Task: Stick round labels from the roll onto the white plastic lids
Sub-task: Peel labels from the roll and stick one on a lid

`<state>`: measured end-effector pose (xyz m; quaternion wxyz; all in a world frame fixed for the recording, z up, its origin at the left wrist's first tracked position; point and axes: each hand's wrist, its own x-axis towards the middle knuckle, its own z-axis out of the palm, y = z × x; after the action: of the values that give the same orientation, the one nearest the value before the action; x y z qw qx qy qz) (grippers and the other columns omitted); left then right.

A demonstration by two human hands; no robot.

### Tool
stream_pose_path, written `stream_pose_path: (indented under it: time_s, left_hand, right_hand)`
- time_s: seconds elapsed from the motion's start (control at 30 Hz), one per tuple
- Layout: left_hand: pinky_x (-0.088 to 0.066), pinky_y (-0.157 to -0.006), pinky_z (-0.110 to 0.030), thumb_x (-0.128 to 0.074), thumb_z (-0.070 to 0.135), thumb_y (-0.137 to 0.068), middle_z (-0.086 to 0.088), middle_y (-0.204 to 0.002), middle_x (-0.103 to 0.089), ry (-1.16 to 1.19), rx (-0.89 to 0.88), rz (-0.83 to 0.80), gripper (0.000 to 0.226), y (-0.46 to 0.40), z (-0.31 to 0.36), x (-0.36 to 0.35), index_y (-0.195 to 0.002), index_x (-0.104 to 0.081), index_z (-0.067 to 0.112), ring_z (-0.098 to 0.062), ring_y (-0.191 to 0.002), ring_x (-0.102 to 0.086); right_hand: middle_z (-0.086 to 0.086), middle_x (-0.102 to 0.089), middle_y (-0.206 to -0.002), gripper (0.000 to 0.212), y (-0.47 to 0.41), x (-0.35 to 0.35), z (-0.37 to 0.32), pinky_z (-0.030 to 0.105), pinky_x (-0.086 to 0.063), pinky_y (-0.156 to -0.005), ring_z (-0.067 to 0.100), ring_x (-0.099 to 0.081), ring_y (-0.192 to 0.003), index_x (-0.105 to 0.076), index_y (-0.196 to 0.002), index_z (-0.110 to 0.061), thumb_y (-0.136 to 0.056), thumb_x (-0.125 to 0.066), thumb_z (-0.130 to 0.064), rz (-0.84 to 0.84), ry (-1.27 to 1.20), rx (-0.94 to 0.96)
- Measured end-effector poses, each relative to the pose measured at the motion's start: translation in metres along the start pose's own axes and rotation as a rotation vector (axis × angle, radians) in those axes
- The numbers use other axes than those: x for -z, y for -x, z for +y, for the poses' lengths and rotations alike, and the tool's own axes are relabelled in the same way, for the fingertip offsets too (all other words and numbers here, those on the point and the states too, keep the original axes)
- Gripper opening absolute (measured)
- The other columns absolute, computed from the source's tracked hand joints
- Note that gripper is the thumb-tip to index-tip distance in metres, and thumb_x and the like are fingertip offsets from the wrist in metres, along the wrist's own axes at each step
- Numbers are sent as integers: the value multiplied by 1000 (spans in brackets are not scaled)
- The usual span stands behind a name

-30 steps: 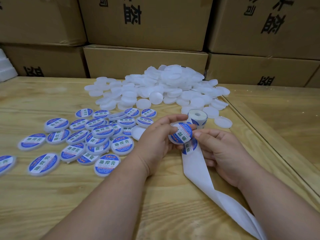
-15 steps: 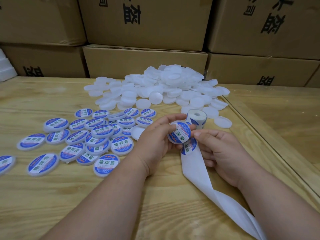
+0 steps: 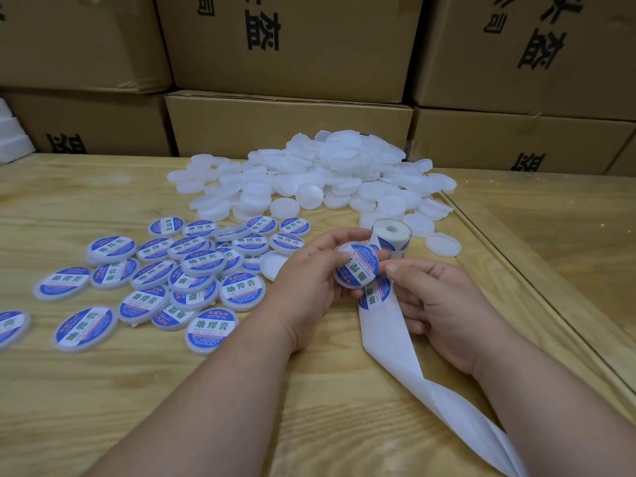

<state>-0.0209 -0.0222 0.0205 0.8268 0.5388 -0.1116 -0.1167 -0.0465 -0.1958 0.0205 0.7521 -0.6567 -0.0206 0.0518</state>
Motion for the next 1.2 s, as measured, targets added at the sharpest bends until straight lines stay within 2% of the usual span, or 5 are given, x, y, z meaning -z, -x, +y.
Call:
stream_pose_path:
  time_s: [0.27, 0.57, 0.8, 0.9, 1.2]
  left_hand:
    - [-56, -71, -37, -33, -10, -81, -18, -104, -77, 13, -18, 92, 54, -5, -5, 2, -112, -68, 17, -32, -101, -74]
    - [-54, -61, -22, -85, 27, -76, -7, -105, -78, -55, -66, 207, 38, -3, -5, 8, -110, -69, 25, -14, -87, -75]
    - [-37, -39, -24, -37, 63, -101, -3, -70, -74, -75, -41, 383, 44, -3, 3, 3, -88, -66, 33, -16, -36, -48]
    - [-34, -38, -23, -45, 59, -100, 2, -55, -58, -33, -22, 426, 42, -2, 3, 1, -69, -66, 39, -12, -37, -39]
    - [-43, -41, -19, -65, 19, -98, 4, -92, -77, 324, -106, 516, 25, -7, 4, 7, -120, -53, 20, -5, -51, -56]
  right_hand:
    - [-4, -32, -55, 19, 0, 0, -1, 21, -28, -38, 9, -25, -44, -76, -107, -8, -97, -61, -13, 33, -25, -16]
    - [-4, -33, -55, 17, -2, 3, 0, 22, -28, -38, 10, -24, -45, -78, -95, -18, -96, -62, -11, 57, -91, -4]
    - [-2, -33, -54, 15, -1, 4, -3, 22, -28, -37, 10, -25, -42, -71, -96, -11, -96, -57, -5, 150, -204, 66]
    - [-3, -40, -56, 16, 0, 5, -2, 24, -29, -41, 12, -29, -46, -70, -94, -14, -97, -57, -5, 244, -75, 148]
    - [-15, -61, -62, 15, 3, -2, 3, 16, -40, -45, 6, -43, -47, -73, -84, -30, -93, -67, -19, 299, 306, 212]
